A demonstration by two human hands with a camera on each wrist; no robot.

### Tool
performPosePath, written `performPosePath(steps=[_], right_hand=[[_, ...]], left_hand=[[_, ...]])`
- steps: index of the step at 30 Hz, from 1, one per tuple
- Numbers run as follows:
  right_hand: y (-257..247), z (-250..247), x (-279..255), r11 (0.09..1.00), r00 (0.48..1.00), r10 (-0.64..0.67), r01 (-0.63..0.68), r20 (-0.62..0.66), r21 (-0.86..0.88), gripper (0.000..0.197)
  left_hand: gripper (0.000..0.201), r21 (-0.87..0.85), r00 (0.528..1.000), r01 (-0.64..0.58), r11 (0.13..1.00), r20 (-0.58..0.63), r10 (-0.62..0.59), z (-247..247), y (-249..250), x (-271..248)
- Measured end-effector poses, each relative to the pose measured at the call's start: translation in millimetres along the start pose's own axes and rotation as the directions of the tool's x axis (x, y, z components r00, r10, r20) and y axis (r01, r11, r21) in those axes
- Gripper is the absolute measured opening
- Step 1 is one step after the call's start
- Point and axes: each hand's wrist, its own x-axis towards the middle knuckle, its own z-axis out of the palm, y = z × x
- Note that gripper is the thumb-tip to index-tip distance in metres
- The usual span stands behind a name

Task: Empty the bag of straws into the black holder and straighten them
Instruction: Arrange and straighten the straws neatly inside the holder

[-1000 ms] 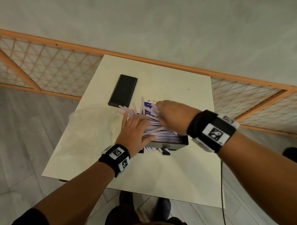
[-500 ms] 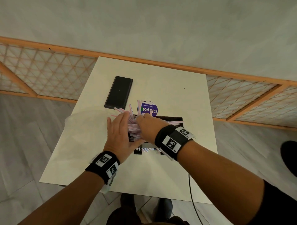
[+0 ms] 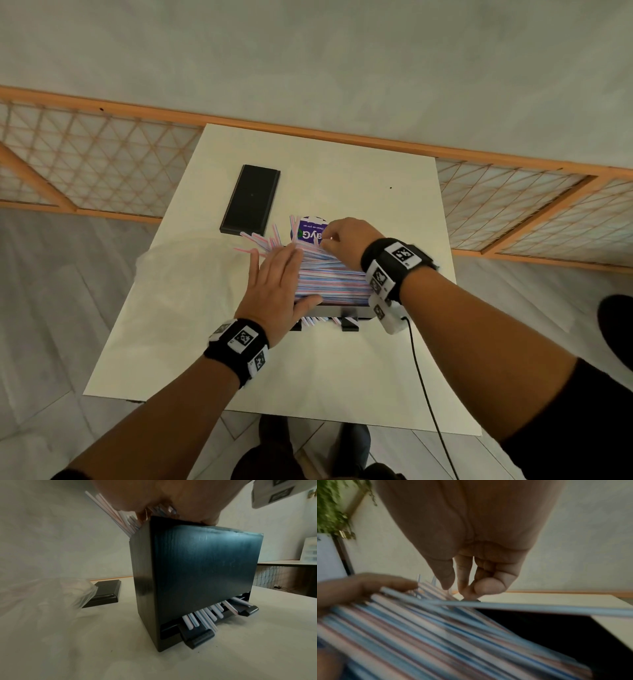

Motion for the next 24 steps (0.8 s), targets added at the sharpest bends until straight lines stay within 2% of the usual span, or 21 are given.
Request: performPosePath(steps=[2, 5, 9, 13, 16, 18, 21, 24], right_hand=[[-2.6, 7.3, 7.5, 1.000, 0.999, -0.008, 0.008, 0.033, 0.003, 0.032], [-9.7, 15.3, 12.5, 0.998, 1.000, 0.009, -0.010, 0.013, 0.056, 0.030], [-17.0, 21.3, 18.3, 1.000, 1.000, 0.004, -0.003, 0.024, -0.005, 0.020], [-10.8, 15.5, 14.3, 0.981, 0.997, 0.020, -0.004, -0.081, 0.192, 0.008], [-6.4, 0.7, 2.0, 0.961, 0.988, -0.018, 0.060, -0.155, 0.270, 0.011], [-8.8, -12.5, -8.8, 0.953, 0.966, -0.076, 0.143, -0.246, 0.266, 0.013], [-18.1, -35.4, -27.4, 0.941, 0.906, -0.149, 0.253, -0.397, 0.225, 0.014], [-28.9, -53.3, -48.6, 0.941, 0.875, -0.258, 0.324, -0.409, 0.101, 0.015]], left_hand=[[0.091, 0.035, 1.000, -0.013, 0.999, -0.010, 0.013, -1.2, 0.9, 3.0], [0.099, 0.104, 0.998, -0.044, 0.994, -0.034, 0.048, -8.3, 4.6, 9.0], [0.091, 0.144, 0.993, -0.118, 0.983, 0.010, 0.117, -12.7, 7.3, 18.2], [0.088, 0.155, 0.995, -0.067, 0.986, 0.088, 0.054, -7.8, 3.4, 20.8], [0.083, 0.150, 0.994, -0.067, 0.986, 0.098, 0.052, -4.7, 1.1, 19.5], [0.081, 0.146, 0.993, -0.069, 0.987, 0.103, 0.054, -4.2, -0.2, 20.7], [0.082, 0.134, 0.989, -0.071, 0.988, 0.139, 0.052, -4.1, -2.2, 24.8], [0.083, 0.138, 0.985, -0.090, 0.986, 0.161, 0.068, -4.8, -4.6, 27.0]])
